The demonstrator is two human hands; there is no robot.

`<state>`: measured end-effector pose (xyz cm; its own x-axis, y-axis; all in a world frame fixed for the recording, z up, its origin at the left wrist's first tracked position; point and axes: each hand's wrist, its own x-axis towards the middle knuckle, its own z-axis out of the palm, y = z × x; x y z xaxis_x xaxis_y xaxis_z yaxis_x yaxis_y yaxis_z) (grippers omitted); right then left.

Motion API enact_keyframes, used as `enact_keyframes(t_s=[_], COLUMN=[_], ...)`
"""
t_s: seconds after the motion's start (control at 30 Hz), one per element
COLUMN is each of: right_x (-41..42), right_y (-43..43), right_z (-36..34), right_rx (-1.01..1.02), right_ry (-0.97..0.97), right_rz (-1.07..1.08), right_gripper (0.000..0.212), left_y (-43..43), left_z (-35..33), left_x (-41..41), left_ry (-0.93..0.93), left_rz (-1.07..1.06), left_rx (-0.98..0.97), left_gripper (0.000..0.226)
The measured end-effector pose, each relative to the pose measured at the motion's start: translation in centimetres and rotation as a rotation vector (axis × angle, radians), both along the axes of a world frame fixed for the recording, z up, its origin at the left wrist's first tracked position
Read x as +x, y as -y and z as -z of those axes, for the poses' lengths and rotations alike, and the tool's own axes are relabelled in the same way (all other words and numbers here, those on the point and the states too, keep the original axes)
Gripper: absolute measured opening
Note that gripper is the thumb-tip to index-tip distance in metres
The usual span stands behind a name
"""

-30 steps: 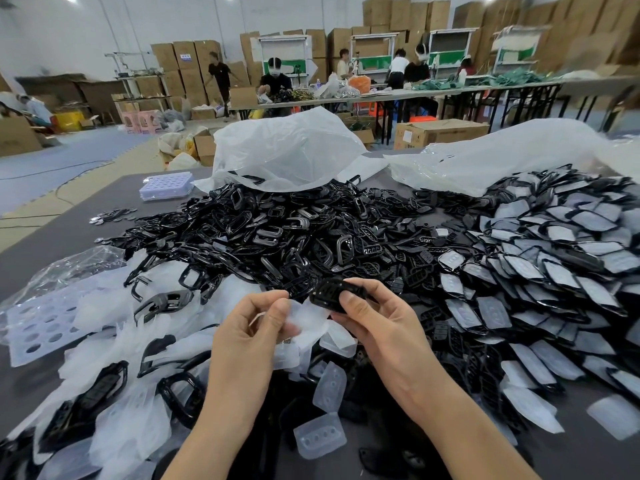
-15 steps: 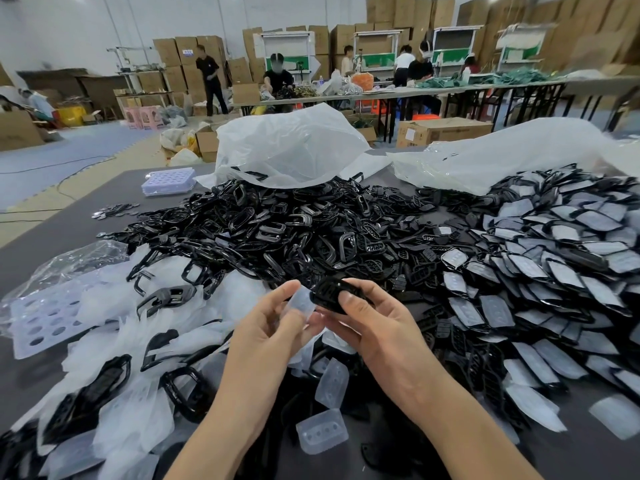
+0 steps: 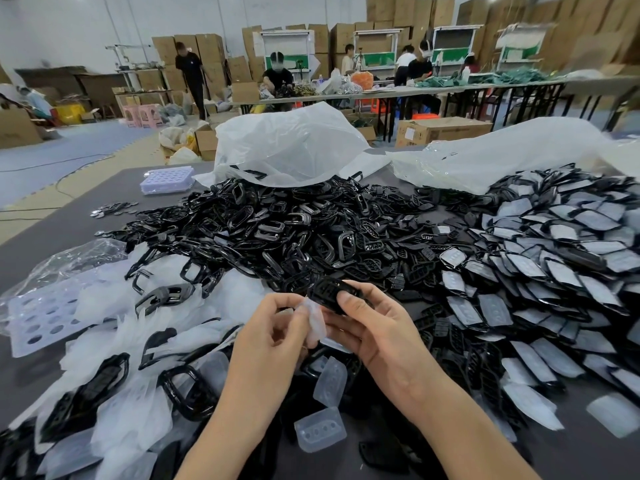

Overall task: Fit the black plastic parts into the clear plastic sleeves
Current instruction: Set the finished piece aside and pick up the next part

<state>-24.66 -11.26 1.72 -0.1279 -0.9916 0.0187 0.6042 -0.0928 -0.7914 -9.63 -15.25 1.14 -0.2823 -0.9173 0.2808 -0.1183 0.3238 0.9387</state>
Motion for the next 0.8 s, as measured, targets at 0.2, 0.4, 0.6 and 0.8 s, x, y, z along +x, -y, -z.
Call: enact_keyframes(t_s=[0.2, 0.4, 0.6, 0.8], right_x=[-0.09, -0.30, 0.10, 0.06], right_y=[0.29, 0.72, 0.56, 0.44], right_z=[0.38, 0.80, 1.02, 0.77], right_rx=[0.025, 0.140, 0.142, 0.139], right_ry=[0.029, -0.007, -0.092, -0.045], right_rz=[0.077, 0.224, 0.111, 0.017], right_gripper=[0.031, 0.011, 0.015, 0.023], left_y=[0.39, 0.09, -0.19, -0.15], left_z=[0.05, -0.04, -0.29, -0.56], left_x=[0.24, 0.11, -0.08, 0.16], left_ry=[-0.004, -0.088, -0.124, -0.205], left_rz=[-0.053, 0.041, -0.005, -0.014], left_rx=[0.011, 0.115, 0.064, 0.057], left_gripper=[0.010, 0.014, 0.005, 0.006])
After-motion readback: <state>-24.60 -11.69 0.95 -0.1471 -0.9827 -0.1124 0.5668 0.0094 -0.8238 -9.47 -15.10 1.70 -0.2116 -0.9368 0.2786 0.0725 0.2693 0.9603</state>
